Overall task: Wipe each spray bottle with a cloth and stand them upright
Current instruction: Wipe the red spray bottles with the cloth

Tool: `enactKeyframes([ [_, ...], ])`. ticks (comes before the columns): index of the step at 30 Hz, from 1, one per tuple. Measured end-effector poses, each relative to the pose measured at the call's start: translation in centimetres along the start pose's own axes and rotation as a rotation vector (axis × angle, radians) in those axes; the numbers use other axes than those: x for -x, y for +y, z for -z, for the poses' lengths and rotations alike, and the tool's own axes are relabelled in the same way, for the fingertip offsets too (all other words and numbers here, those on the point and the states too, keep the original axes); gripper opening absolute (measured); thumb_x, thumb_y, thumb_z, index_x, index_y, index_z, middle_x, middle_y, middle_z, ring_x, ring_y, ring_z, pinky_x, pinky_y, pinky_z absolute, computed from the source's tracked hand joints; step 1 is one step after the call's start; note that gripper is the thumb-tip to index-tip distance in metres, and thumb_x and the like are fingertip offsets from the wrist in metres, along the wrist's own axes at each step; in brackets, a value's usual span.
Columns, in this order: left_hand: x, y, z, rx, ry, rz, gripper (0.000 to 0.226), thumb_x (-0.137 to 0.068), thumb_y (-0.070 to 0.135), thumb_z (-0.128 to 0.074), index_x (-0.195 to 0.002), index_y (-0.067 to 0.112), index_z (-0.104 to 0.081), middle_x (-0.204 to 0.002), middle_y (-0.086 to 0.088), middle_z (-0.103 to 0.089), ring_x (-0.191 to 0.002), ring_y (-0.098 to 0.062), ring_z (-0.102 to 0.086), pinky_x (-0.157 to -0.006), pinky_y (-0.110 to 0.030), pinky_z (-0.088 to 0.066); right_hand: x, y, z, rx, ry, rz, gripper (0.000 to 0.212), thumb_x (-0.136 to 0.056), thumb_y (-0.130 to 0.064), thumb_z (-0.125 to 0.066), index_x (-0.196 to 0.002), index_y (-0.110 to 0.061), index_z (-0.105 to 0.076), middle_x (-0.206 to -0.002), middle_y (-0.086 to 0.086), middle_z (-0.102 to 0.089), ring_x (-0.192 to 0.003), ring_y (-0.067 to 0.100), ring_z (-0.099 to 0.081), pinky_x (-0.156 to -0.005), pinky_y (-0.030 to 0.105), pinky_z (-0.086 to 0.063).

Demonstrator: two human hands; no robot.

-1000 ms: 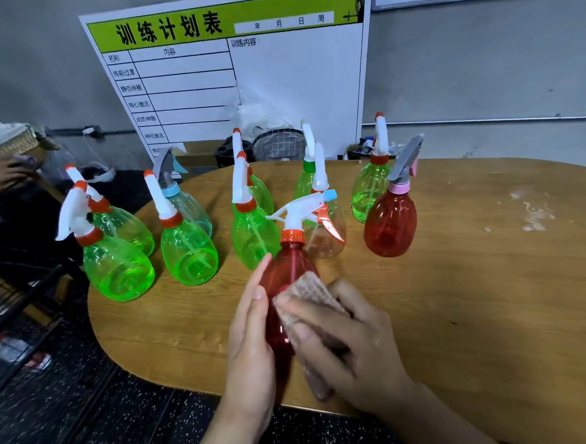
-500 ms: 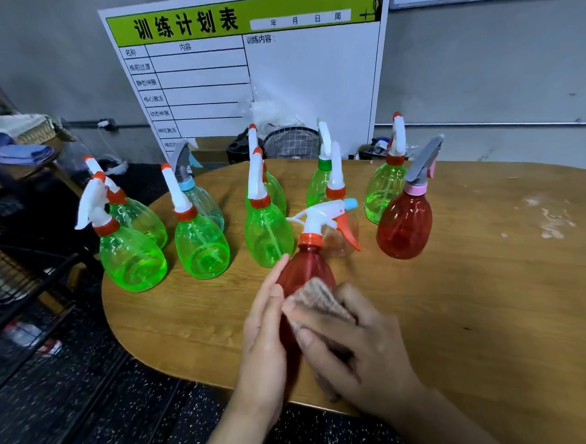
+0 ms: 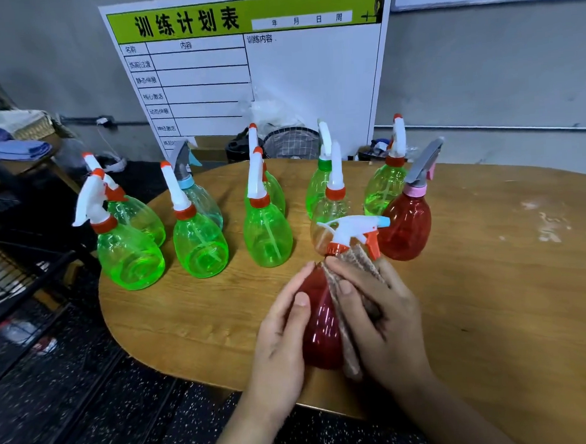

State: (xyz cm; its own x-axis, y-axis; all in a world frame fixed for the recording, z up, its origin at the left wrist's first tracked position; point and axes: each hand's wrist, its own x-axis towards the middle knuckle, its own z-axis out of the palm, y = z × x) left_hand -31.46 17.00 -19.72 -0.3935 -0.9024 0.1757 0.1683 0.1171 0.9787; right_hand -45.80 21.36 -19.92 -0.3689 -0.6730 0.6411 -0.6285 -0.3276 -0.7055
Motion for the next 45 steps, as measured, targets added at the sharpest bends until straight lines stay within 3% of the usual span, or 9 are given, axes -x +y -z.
enactKeyframes([
  [4,-0.3,0.5,0.6,0.065,0.102,0.034,0.035,-0.105,0.033,-0.054,-0.138,0.029,-0.066,-0.137,0.002,-0.071,-0.134,-0.017,-0.063,-0.119,-0.040,-0.044,1.2,-1.2,-0.9,0.077,-0.131,0.175,0.029,-0.101,-0.036,-0.062,-0.128,-0.035,-0.073,-0.105,0.000,-0.060,-0.083,0.010,-0.066,-0.067,0.033,-0.056],
  [9,-0.3,1.4,0.8,0.199,0.151,0.072,0.044,-0.103,0.031,-0.041,-0.141,0.026,-0.063,-0.125,0.002,-0.077,-0.118,-0.016,-0.073,-0.093,-0.022,-0.058,2.0,-1.5,-1.7,0.184,-0.195,0.464,0.026,-0.098,-0.030,-0.071,-0.123,-0.031,-0.077,-0.093,0.000,-0.061,-0.073,0.011,-0.060,-0.058,0.028,-0.053],
  [15,-0.1,0.7,0.2,0.125,0.055,0.074,0.038,-0.103,0.036,-0.054,-0.136,0.027,-0.070,-0.139,0.002,-0.071,-0.134,-0.017,-0.063,-0.109,-0.028,-0.051,0.1,-0.4,0.1,0.047,-0.023,0.089,0.031,-0.102,-0.040,-0.058,-0.129,-0.035,-0.072,-0.098,-0.014,-0.052,-0.082,0.003,-0.060,-0.068,0.022,-0.050],
  [18,0.1,0.4,0.4,0.070,0.001,0.052,0.053,-0.093,0.055,-0.069,-0.141,0.034,-0.065,-0.147,0.001,-0.064,-0.142,-0.021,-0.056,-0.122,-0.048,-0.041,-0.6,0.1,0.4,0.002,0.027,-0.013,0.032,-0.102,-0.034,-0.057,-0.130,-0.030,-0.072,-0.094,-0.013,-0.051,-0.080,0.005,-0.058,-0.069,0.015,-0.043],
  [22,0.2,0.9,0.3,0.152,-0.030,0.086,0.081,-0.076,0.043,-0.092,-0.147,0.029,-0.057,-0.143,-0.005,-0.068,-0.135,-0.024,-0.062,-0.113,-0.036,-0.050,0.0,-0.5,0.0,-0.139,0.032,-0.055,0.031,-0.101,-0.031,-0.059,-0.129,-0.025,-0.073,-0.100,-0.001,-0.062,-0.085,0.013,-0.065,-0.075,0.019,-0.049],
  [26,0.0,1.6,0.4,0.253,0.061,0.127,0.061,-0.087,0.025,-0.074,-0.146,0.033,-0.058,-0.138,-0.004,-0.071,-0.131,-0.025,-0.066,-0.112,-0.047,-0.051,0.0,-0.5,-0.3,-0.291,0.073,-0.162,0.025,-0.100,-0.020,-0.063,-0.122,-0.023,-0.076,-0.099,0.002,-0.065,-0.087,0.015,-0.065,-0.076,0.018,-0.050],
  [30,0.0,2.3,0.2,0.285,0.052,0.145,0.049,-0.096,0.026,-0.061,-0.144,0.036,-0.058,-0.134,0.000,-0.073,-0.128,-0.020,-0.068,-0.111,-0.048,-0.052,-0.3,-0.2,-0.4,-0.418,0.061,-0.273,0.026,-0.100,-0.016,-0.062,-0.122,-0.022,-0.075,-0.115,0.000,-0.071,-0.111,0.015,-0.068,-0.091,0.016,-0.050],
  [38,-0.1,0.0,0.6,0.142,-0.042,0.094,0.041,-0.103,0.040,-0.049,-0.141,0.044,-0.063,-0.155,0.003,-0.058,-0.148,-0.020,-0.049,-0.127,-0.054,-0.027,-0.9,-0.7,0.0,-0.387,0.022,-0.190,0.032,-0.101,-0.019,-0.058,-0.130,-0.019,-0.072,-0.115,0.003,-0.069,-0.108,0.012,-0.067,-0.091,0.015,-0.049],
  [45,-0.5,0.1,1.1,0.196,0.063,0.086,0.036,-0.108,0.034,-0.047,-0.139,0.041,-0.066,-0.143,-0.003,-0.068,-0.137,-0.025,-0.061,-0.124,-0.055,-0.034,0.8,-1.2,-0.3,-0.068,-0.188,0.099,0.032,-0.101,-0.035,-0.064,-0.131,-0.032,-0.072,-0.105,-0.007,-0.058,-0.090,0.005,-0.064,-0.075,0.019,-0.052],
])
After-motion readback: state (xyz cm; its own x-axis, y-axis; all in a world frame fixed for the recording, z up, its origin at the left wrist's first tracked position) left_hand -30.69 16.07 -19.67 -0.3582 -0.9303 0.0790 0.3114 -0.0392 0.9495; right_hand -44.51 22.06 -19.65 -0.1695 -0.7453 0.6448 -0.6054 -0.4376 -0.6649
